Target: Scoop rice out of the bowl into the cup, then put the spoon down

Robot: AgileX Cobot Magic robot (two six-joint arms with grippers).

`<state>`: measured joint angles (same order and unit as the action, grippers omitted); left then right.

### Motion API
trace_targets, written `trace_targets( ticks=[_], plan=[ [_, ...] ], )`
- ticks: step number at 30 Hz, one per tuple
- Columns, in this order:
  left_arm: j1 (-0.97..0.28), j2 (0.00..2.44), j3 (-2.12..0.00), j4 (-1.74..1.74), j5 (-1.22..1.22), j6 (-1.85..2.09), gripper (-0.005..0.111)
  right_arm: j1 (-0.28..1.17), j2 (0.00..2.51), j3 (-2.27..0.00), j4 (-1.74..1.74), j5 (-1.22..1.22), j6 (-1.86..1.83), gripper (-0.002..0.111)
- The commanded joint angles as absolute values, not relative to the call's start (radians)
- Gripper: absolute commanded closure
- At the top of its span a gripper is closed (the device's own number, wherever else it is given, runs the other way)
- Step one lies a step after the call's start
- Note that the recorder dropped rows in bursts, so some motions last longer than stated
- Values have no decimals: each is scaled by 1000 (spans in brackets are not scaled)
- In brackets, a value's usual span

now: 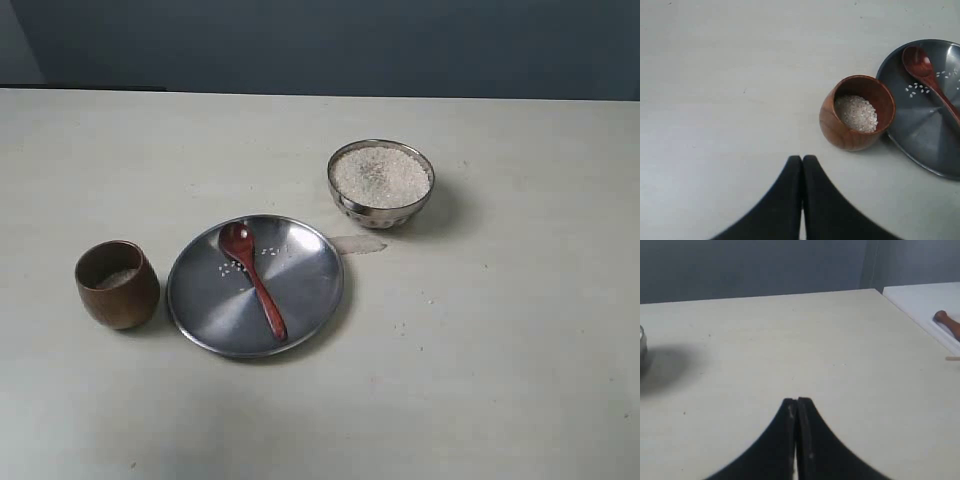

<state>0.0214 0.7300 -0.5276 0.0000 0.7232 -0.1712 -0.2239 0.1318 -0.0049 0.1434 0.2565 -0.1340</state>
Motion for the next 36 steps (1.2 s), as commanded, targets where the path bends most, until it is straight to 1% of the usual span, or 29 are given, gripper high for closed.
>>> trace_targets(
  ticks=[1,10,18,22,30,36],
  plan=[
    [19,731,-525,18,707,-172,106,-228,12,0,132,307,-138,108],
    [19,731,-525,20,702,-172,106,-224,0,0,167,335,-138,108],
    [19,731,-525,20,702,-172,106,-139,0,0,160,336,-142,108],
    [19,731,-525,20,702,-172,106,-127,0,0,156,334,-148,108],
    [19,731,-525,20,702,-172,106,-127,0,0,143,205,-148,108],
    [19,731,-525,20,702,-172,106,-127,0,0,162,215,-148,108]
  ],
)
